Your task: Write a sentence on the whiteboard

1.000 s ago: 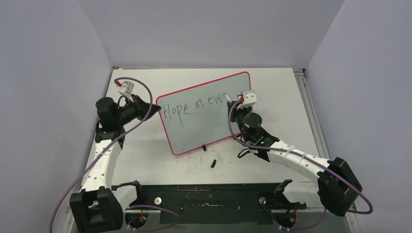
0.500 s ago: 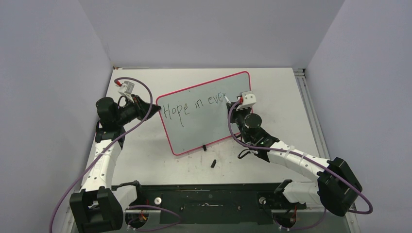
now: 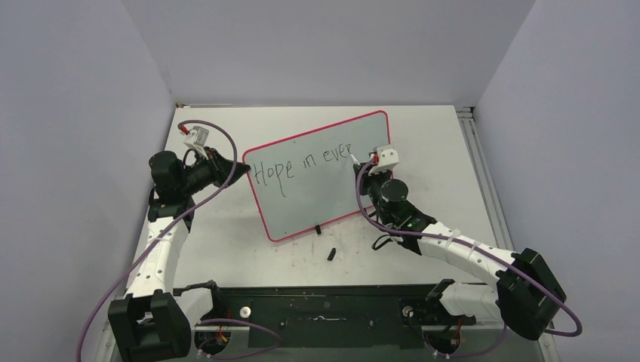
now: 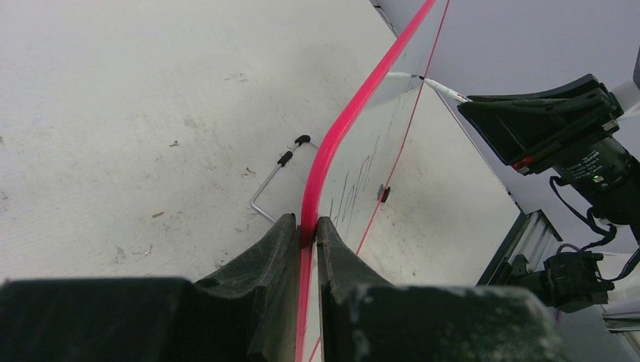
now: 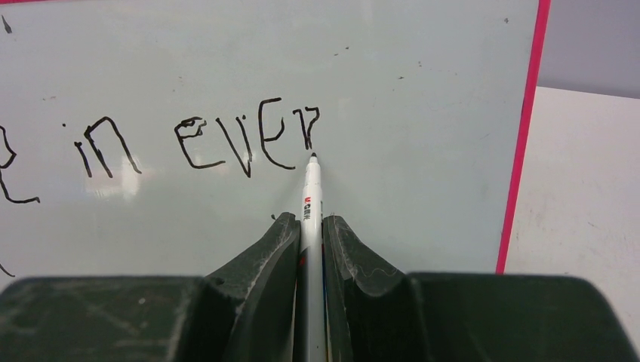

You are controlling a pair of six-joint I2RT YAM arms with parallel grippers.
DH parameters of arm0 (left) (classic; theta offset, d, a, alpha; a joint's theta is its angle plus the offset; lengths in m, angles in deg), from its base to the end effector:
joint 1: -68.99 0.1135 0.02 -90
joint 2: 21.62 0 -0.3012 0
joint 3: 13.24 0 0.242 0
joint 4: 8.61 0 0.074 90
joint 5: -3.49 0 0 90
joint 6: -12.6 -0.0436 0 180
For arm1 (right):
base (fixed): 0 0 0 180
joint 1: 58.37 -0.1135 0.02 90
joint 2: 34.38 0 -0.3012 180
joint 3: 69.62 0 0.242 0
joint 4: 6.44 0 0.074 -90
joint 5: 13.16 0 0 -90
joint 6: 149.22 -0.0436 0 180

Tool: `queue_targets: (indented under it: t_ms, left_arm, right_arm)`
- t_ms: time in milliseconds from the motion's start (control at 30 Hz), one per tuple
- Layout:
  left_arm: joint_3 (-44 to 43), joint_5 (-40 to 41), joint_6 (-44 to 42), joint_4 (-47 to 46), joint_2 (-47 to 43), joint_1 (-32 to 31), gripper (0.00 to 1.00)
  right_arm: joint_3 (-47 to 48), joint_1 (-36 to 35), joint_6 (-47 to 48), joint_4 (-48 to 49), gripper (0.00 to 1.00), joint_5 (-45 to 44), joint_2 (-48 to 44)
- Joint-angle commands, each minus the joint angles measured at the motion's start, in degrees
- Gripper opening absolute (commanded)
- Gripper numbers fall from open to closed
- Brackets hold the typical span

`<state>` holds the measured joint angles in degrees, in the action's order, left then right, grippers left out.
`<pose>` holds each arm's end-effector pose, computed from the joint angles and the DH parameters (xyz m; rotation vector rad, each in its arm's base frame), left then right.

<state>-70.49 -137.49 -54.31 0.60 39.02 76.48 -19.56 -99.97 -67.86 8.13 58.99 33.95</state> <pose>0.2155 -0.0058 0.3396 0.1774 1.8043 -0.9842 0.1987 0.1585 0.3101 -0.2324 1.6321 0.4171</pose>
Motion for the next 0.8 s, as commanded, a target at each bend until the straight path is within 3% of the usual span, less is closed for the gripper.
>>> queue_targets:
  t_ms: [0, 767]
  left_arm:
    - [-1.58, -0.66, -0.68, 1.59, -0.20, -0.67, 0.03]
    - [-1.58, -0.65, -0.86, 1.65, -0.19, -0.65, 0.03]
  right_arm:
    - [-0.59, 0.16, -0.84, 0.61, 0.05, -0.53, -3.92]
    - [2.53, 0.76, 1.96, 6.20, 0.05, -1.05, 0.43]
